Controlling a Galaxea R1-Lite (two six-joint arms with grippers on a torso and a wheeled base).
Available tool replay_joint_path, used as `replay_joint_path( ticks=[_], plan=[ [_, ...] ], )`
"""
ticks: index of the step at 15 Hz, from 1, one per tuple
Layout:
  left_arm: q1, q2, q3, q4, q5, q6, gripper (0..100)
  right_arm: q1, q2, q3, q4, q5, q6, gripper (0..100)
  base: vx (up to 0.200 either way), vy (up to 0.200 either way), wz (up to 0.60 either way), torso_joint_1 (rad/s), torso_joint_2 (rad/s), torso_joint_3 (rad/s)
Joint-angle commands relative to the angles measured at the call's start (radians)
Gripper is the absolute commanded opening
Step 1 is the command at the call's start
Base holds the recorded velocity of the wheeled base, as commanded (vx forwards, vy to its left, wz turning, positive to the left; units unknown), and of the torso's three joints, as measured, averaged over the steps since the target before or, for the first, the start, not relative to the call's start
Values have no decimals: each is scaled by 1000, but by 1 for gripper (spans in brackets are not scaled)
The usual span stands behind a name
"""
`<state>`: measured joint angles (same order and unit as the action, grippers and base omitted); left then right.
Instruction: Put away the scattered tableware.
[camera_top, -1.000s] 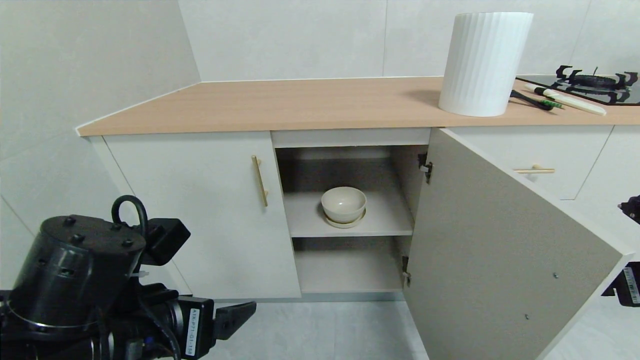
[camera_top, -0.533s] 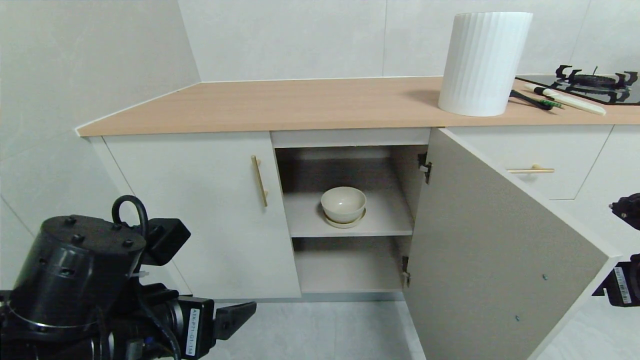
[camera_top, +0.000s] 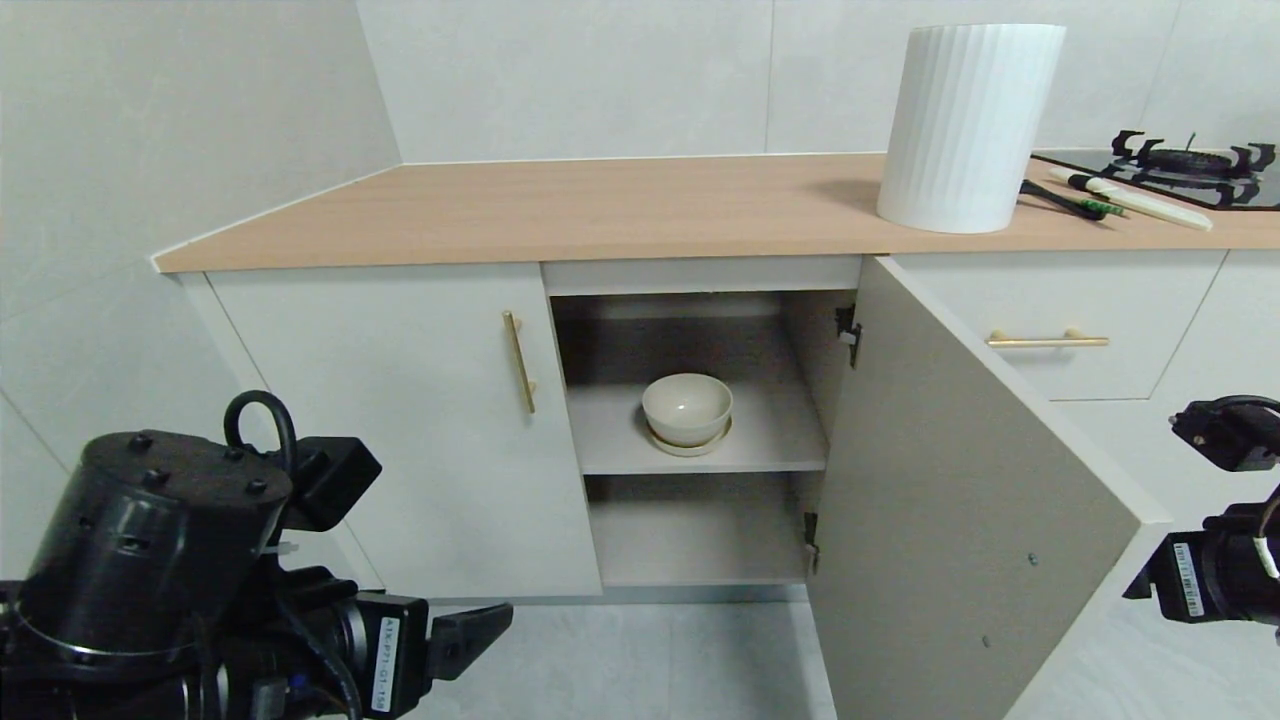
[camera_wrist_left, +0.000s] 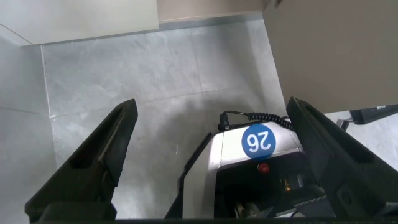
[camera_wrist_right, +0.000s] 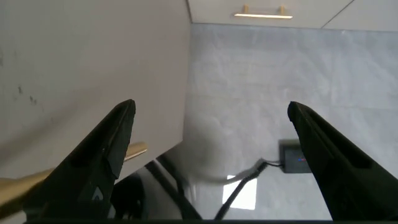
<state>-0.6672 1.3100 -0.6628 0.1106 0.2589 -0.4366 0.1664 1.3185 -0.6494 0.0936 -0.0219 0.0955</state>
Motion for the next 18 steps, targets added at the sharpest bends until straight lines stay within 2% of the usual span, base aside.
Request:
replay_joint_path(
  ticks=[1, 5, 10, 13, 18],
  plan=[
    [0, 2, 0, 0, 0, -1, 100, 47, 11, 7, -2, 0, 23, 100, 0, 0, 0, 0, 0, 0],
    [0, 0, 0, 0, 2, -1, 100, 101, 30, 8, -2, 0, 59, 100, 0, 0, 0, 0, 0, 0],
    [0, 0, 0, 0, 0, -1, 100, 102, 48, 8, -3, -1, 62, 100, 0, 0, 0, 0, 0, 0],
    [0, 2, 0, 0, 0, -1, 100, 104, 61, 11, -45, -1, 78, 100, -200, 0, 0, 7, 2, 2],
    [0, -2, 0, 0, 2, -1, 100, 136, 67, 10, -103, -1, 151, 100, 0, 0, 0, 0, 0, 0]
  ],
)
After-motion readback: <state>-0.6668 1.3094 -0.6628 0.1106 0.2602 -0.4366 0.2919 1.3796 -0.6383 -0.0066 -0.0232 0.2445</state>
